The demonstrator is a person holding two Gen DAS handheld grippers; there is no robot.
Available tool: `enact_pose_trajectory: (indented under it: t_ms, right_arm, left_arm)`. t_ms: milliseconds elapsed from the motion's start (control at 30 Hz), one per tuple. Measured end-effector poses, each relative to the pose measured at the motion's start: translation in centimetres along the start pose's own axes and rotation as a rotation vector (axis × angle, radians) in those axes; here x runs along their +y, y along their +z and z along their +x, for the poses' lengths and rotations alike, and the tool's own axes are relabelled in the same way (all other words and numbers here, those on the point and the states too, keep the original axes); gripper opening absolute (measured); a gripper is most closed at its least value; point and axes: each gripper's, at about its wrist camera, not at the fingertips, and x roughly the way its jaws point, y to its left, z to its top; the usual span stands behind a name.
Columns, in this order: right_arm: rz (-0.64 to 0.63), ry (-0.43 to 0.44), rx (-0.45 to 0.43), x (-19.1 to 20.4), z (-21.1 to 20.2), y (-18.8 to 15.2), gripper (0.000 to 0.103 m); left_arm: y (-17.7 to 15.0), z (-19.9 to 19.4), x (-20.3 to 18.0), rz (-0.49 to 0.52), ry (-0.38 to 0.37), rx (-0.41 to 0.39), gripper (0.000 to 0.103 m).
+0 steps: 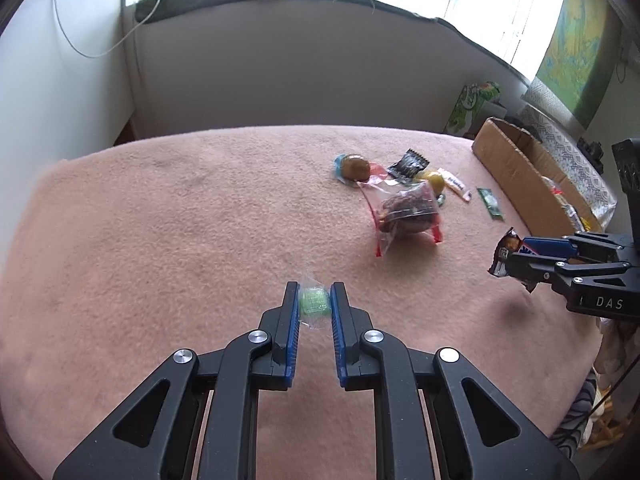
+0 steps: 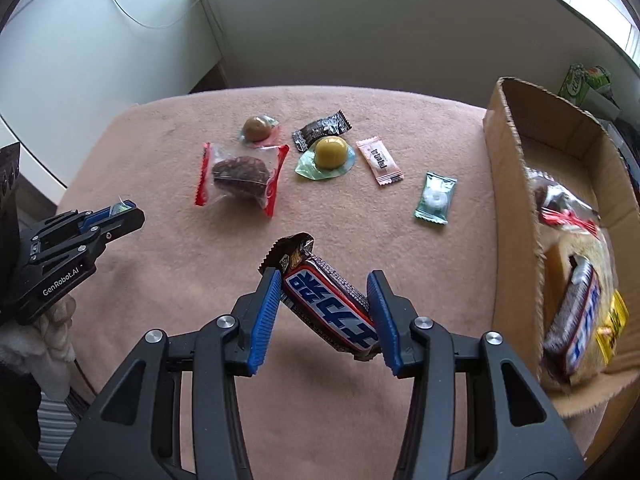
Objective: Organize snacks
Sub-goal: 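Carry the Snickers bar and clear green candy over the box with both grippers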
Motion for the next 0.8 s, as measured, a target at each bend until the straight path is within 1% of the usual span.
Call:
enact_pose_trajectory:
  t_ms: [233,300,400,533,600,700,767,800]
  right_arm:
    - [0.026,0.0,-0.108,-0.1,-5.0,-2.0,0.047]
    - [0.023,0.007,-0.122,0.1,-5.9,-2.7,0.047]
    - [0.002,-0.013,-0.15,0.1,-7.5,-3.4,0.047]
    - [0.045,0.012,-0.19,-1.2,-9.8,-4.3,0.047]
    - [0.062,0.015,-0.22,-2.0,-10.7,-4.4,0.047]
    - [0.134,0.019,-0.272,-4.7,-11.8,-3.9,0.047]
    - [0.188,0.017,-0.309,-7.2,-12.3,-2.9,0.047]
    - [0.208,0.005,-0.316,-8.4,-12.3,-2.3,0.047]
  left_arm:
    - [-0.8,-4.6,-1.9,-0.006,-0.052,-0.094,0.013]
    - [-1.1,-5.6,-2.7,-0.007,-0.069,-0.127,0.013]
    - [-1.6,-6.3,-3.9,-0.008,-0.106,-0.156,0.013]
    - [-1.8,-6.4,-5.5,0.033,-0.166,-0.162,0.013]
    - [-1.3,-6.3,-6.4,0.056,-0.204,-0.168,0.013]
    - [-0.2,-5.3,-7.5,0.076,-0.249,-0.17,0.013]
    - [0.9,-4.2,-8.1,0.071,-0.3,-0.15,0.013]
    - [1.4,-3.6,-8.5,0.077,-0.311,-0.141,0.013]
